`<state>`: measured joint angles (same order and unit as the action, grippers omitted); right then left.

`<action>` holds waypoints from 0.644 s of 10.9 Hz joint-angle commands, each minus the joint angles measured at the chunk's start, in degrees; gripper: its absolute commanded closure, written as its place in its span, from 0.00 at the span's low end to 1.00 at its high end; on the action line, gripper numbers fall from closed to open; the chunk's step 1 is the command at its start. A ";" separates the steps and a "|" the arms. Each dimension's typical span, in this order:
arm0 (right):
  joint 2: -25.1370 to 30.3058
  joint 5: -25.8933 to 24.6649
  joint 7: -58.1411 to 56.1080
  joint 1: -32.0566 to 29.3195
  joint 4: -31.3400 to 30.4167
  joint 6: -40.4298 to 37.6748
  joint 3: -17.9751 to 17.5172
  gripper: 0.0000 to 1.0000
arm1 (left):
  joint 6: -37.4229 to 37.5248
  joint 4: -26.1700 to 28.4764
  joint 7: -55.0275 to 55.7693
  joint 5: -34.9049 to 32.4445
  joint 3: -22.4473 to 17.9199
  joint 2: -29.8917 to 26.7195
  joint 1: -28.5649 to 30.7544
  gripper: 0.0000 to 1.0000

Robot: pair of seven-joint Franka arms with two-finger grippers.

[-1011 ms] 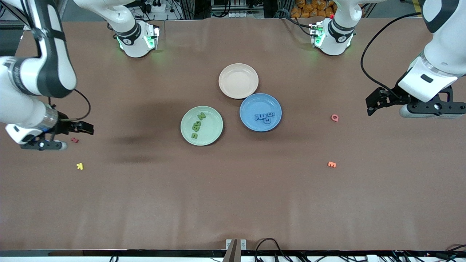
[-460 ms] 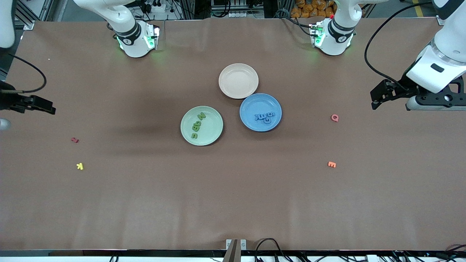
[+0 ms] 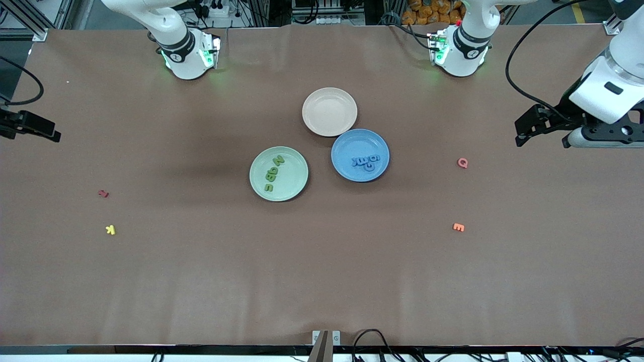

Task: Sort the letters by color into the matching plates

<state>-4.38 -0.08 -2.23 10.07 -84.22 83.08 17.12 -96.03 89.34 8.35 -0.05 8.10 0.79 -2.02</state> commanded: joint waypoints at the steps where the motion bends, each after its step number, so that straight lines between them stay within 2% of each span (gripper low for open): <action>1: 3.15 -0.53 3.55 1.44 -0.06 -0.99 -0.68 0.00 | 1.72 -1.10 -0.79 1.46 -0.45 -0.43 0.79 0.00; 4: 5.17 -0.44 3.55 1.88 -1.64 -0.46 -0.68 0.00 | 2.87 -1.10 -0.79 1.19 -2.12 -0.35 0.70 0.00; 7: 5.09 -0.53 3.90 2.50 -4.63 3.39 -0.85 0.00 | 4.71 -1.10 -0.71 1.02 -1.69 -0.43 0.53 0.00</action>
<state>-0.83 -0.08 0.09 11.74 -85.24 83.33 16.56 -93.61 88.88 8.35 0.00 6.32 0.78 -1.38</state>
